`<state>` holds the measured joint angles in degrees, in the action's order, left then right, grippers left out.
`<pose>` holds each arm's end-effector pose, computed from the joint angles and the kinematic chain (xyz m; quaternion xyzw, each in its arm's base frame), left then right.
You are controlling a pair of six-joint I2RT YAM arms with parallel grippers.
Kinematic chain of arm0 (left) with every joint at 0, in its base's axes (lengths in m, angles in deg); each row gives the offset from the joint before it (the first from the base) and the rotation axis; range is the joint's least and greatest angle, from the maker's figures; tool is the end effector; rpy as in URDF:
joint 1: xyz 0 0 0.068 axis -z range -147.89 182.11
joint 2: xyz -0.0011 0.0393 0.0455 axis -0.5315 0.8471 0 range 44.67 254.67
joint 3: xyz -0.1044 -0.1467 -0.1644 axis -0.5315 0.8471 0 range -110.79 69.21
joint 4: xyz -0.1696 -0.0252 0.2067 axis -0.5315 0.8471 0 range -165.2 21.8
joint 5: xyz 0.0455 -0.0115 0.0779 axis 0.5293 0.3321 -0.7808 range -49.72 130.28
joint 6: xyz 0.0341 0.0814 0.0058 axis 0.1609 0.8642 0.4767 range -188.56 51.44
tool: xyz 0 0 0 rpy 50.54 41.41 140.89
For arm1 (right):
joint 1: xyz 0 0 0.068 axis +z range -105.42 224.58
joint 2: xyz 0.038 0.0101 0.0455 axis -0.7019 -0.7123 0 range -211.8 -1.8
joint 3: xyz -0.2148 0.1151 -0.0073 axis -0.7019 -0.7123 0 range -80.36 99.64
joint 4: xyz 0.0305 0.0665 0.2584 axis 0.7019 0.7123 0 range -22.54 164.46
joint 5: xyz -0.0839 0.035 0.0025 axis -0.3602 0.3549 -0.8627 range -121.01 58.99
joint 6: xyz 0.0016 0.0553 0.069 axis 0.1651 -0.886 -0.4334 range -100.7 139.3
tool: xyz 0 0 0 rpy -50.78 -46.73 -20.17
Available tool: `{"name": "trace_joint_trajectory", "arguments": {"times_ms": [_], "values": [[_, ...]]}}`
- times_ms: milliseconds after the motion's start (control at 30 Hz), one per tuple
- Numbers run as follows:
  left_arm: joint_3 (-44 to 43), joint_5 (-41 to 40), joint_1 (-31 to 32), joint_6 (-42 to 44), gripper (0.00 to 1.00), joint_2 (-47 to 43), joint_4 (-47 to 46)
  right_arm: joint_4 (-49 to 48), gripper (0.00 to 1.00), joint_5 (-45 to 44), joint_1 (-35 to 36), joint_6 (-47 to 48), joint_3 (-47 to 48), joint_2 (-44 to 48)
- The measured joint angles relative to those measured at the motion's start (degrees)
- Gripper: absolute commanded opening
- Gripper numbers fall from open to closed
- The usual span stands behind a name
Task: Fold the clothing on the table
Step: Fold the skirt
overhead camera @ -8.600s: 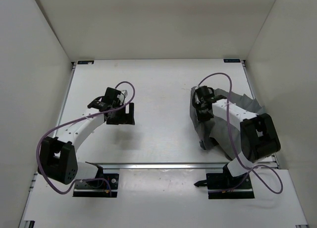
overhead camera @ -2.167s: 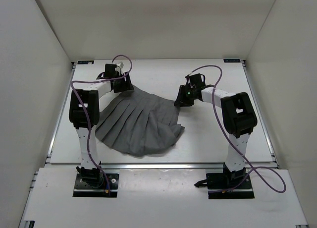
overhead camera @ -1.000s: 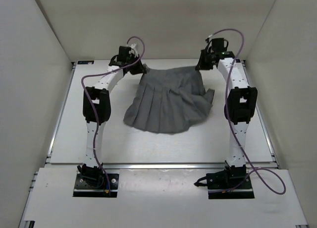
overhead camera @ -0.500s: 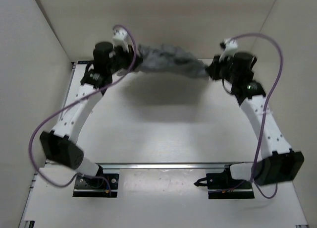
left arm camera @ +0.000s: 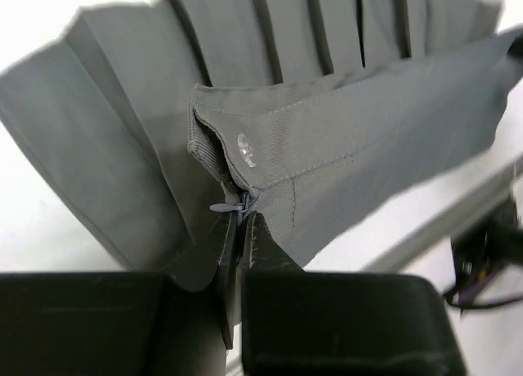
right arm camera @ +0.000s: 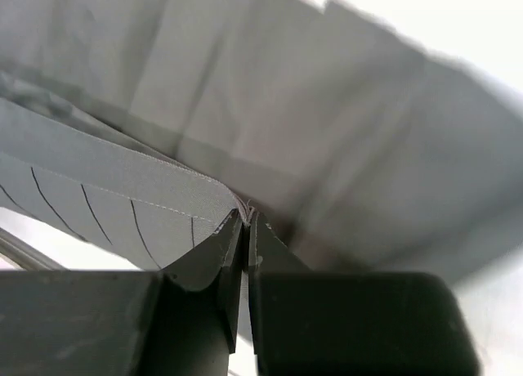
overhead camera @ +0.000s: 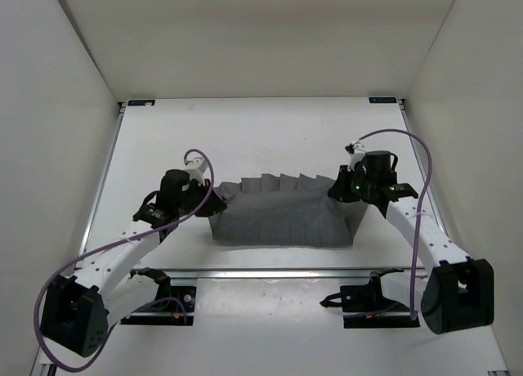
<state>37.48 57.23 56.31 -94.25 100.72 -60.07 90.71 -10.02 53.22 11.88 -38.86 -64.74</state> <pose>0.2272 -0.1273 0.1634 0.0513 0.8952 -0.2989 0.3266 0.2681 0.0691 0.1816 -0.0798 0.9066 0.2194 0.3516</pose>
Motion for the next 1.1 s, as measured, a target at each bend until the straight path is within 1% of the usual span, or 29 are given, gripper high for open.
{"name": "trace_joint_trajectory", "arguments": {"times_ms": [100, 200, 300, 433, 467, 500, 533, 567, 600, 633, 667, 700, 733, 833, 900, 967, 1000, 1033, 1067, 1100], "values": [[-2.8, -0.8, -3.1, -0.1, 0.00, 3.8, -2.4, -3.5, 0.00, 1.0, 0.7, 0.0, 3.0, -5.7], [-8.2, -3.2, -3.5, 1.4, 0.00, 11.1, -4.2, -7.0, 0.00, 1.0, 0.4, 0.0, 6.8, -12.1], [-15.3, -4.6, -3.7, 3.1, 0.00, 20.5, -6.7, -10.2, 0.00, 0.7, -1.0, 0.1, 9.9, -17.5], [-28.2, -5.7, -3.2, 4.0, 0.00, 35.4, -6.2, -12.3, 0.00, -1.4, -2.4, 0.5, 12.3, -23.5], [-31.5, -6.5, -3.0, 4.1, 0.04, 38.9, -6.1, -12.6, 0.05, -2.0, -2.6, 0.6, 12.2, -24.5], [-34.1, -7.3, -2.6, 4.0, 0.19, 42.1, -6.2, -12.7, 0.21, -2.3, -3.1, 0.8, 12.2, -25.8], [-36.2, -8.0, -2.3, 3.9, 0.32, 44.8, -6.2, -12.8, 0.32, -2.4, -3.4, 0.6, 12.2, -26.9], [-38.1, -8.8, -2.2, 3.5, 0.66, 47.5, -6.1, -13.3, 0.53, -2.6, -3.8, 0.7, 12.2, -28.1], [-39.5, -9.3, -2.1, 3.1, 0.98, 49.7, -6.1, -13.6, 0.66, -2.5, -4.3, 0.5, 12.4, -29.5], [-41.5, -9.5, -2.1, 2.0, 0.98, 52.2, -5.5, -13.4, 0.75, -2.5, -5.0, 0.8, 13.1, -31.2], [-43.0, -9.8, -2.3, 0.7, 0.99, 54.4, -5.1, -13.2, 0.77, -2.6, -5.7, 0.8, 14.2, -32.9], [-44.4, -9.8, -2.5, -0.2, 0.98, 56.2, -4.8, -12.5, 0.81, -2.7, -6.4, 1.0, 15.8, -34.6], [-45.6, -9.9, -3.0, -0.8, 0.98, 57.9, -4.5, -11.6, 0.87, -2.8, -6.9, 1.0, 17.6, -35.9], [-46.5, -10.6, -4.0, -1.6, 0.99, 59.0, -3.5, -10.7, 0.87, -4.0, -7.8, 1.2, 22.4, -36.7], [-46.5, -11.6, -4.6, -1.6, 0.95, 58.0, -3.2, -10.9, 0.86, -4.7, -7.8, 1.2, 23.4, -34.6], [-46.2, -12.5, -4.9, -1.4, 0.85, 56.2, -3.1, -10.7, 0.85, -5.2, -7.7, 1.1, 22.9, -30.6], [-45.5, -13.1, -4.9, -1.2, 0.83, 54.6, -3.3, -10.7, 0.84, -5.4, -7.7, 0.8, 22.2, -28.3], [-44.5, -13.4, -4.9, -0.9, 0.79, 52.8, -3.4, -10.5, 0.84, -5.6, -7.7, 0.4, 21.1, -25.8], [-42.9, -13.6, -4.9, -0.6, 0.73, 50.3, -3.5, -10.6, 0.88, -5.9, -7.8, 0.0, 19.5, -22.9], [-41.0, -13.9, -4.9, -0.2, 0.70, 47.5, -3.6, -10.4, 0.91, -6.4, -7.9, -0.4, 17.3, -19.9]]}}
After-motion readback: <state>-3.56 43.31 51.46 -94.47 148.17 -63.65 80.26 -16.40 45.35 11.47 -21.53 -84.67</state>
